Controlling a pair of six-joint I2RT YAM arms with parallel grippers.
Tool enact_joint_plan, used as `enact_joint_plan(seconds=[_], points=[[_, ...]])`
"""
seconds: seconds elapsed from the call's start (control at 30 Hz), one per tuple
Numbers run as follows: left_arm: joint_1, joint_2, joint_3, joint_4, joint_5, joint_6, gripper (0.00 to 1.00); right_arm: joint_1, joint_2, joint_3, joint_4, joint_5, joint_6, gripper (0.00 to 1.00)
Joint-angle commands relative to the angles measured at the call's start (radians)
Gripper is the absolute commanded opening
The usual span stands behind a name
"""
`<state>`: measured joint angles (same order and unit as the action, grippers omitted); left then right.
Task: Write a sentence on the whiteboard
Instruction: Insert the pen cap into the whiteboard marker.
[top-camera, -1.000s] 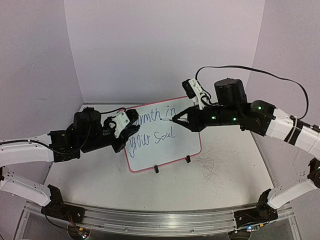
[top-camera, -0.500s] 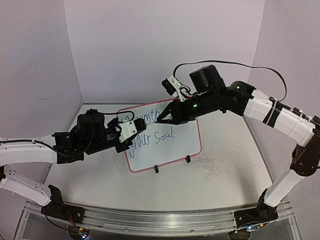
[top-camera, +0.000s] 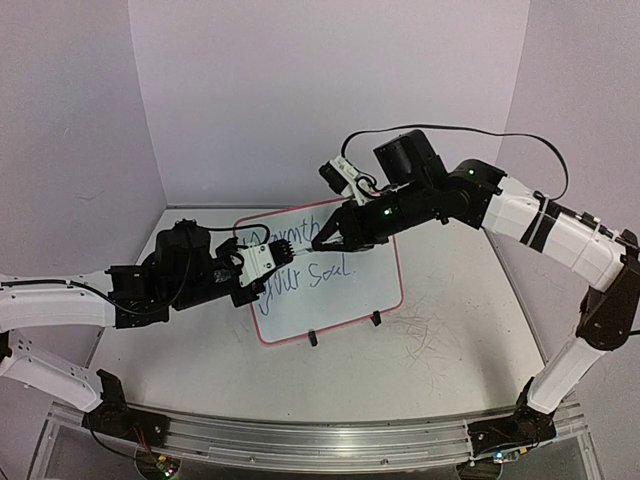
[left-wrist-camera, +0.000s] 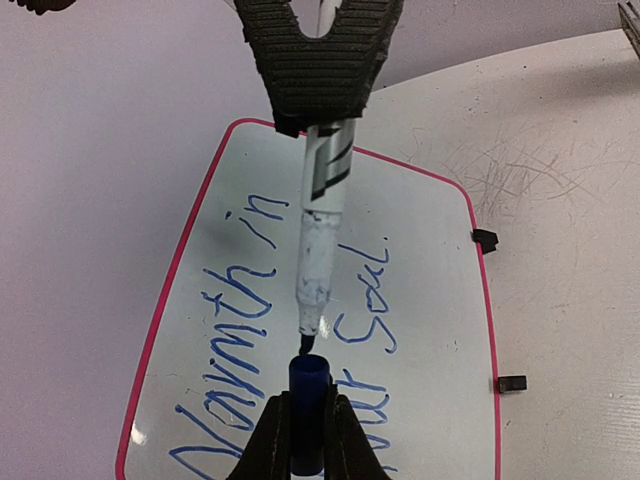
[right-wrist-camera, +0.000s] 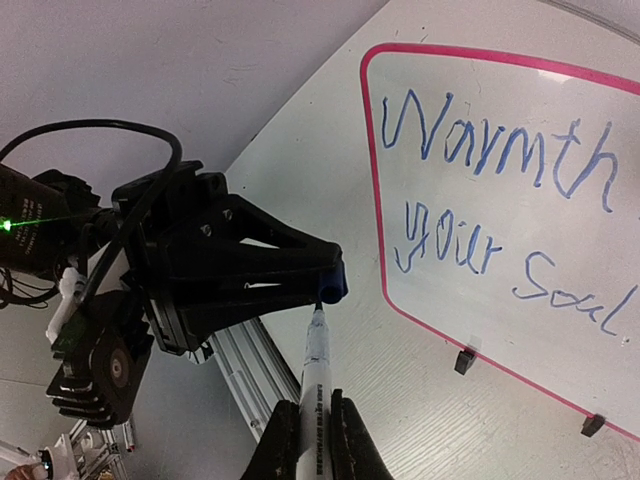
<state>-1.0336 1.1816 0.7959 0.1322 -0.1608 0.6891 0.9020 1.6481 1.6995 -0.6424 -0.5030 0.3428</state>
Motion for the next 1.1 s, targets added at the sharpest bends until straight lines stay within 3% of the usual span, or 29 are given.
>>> enact_joint_plan(seconds=[0.0, 1.07], points=[[-0.005, 0.003, 0.002, 0.040, -0.001, 0.006, 0.00, -0.002, 0.023, 0.051, 0.010, -0.010, 0.003, 0.00], [-0.013, 0.007, 0.032, 0.039, 0.005, -0.028, 0.00, 0.012, 0.138, 0.092, 0.009, 0.004, 0.036, 0.00]])
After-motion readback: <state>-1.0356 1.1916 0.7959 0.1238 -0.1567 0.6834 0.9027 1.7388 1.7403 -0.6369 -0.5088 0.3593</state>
